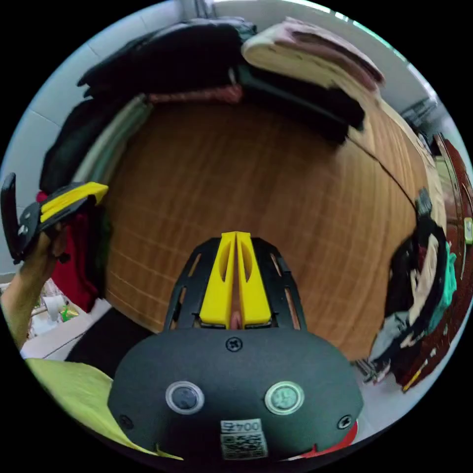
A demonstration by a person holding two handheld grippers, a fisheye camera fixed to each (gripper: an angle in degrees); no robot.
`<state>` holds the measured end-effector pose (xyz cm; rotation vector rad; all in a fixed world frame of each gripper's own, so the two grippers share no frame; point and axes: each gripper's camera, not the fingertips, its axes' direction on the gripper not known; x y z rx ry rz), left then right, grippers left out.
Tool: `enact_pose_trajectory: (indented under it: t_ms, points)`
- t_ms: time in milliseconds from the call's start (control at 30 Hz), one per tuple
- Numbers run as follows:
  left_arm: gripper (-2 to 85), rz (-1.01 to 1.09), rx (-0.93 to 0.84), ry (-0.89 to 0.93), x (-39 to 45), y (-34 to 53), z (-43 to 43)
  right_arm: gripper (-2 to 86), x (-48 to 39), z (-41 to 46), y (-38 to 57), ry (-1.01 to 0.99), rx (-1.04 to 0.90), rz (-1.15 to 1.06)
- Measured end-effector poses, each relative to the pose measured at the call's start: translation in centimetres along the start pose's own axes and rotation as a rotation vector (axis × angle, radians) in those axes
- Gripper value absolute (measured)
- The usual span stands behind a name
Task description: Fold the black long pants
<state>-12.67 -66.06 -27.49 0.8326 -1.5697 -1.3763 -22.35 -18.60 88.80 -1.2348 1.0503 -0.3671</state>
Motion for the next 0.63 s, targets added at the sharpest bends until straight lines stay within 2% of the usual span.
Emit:
enact_pose_trajectory:
  t_ms: [67,167,300,367,500,567,633]
  points:
    - [0.3,0.049,-0.095,0.007,4.2,2.0,5.1,-0.7,4.6,2.8,6.5,0.112,-0.138,0.059]
    - [0.4,0.142,-0.208,-0.060,9.2,5.2,12.5,-0.7,9.3,5.4,12.3,0.169,-0.198,0.105]
    - [0.4,0.136,-0.356,-0.069,11.0,9.8,20.9,-0.6,13.7,9.2,16.9,0.120,-0.263,0.143]
    - [0.4,0.118,-0.328,-0.120,10.9,11.3,22.3,-0.6,16.1,9.9,19.5,0.051,-0.201,0.168]
    - [0.3,-0.036,-0.360,-0.128,8.0,13.2,25.5,-0.7,20.0,9.7,22.5,-0.044,-0.164,0.171]
    - [0.2,-0.163,-0.436,-0.078,5.4,12.9,26.9,-0.8,24.4,8.1,24.6,-0.181,-0.121,0.200]
    - [0.1,-0.348,-0.563,0.093,1.8,12.2,28.3,-0.8,28.8,5.8,26.7,-0.272,-0.039,0.246]
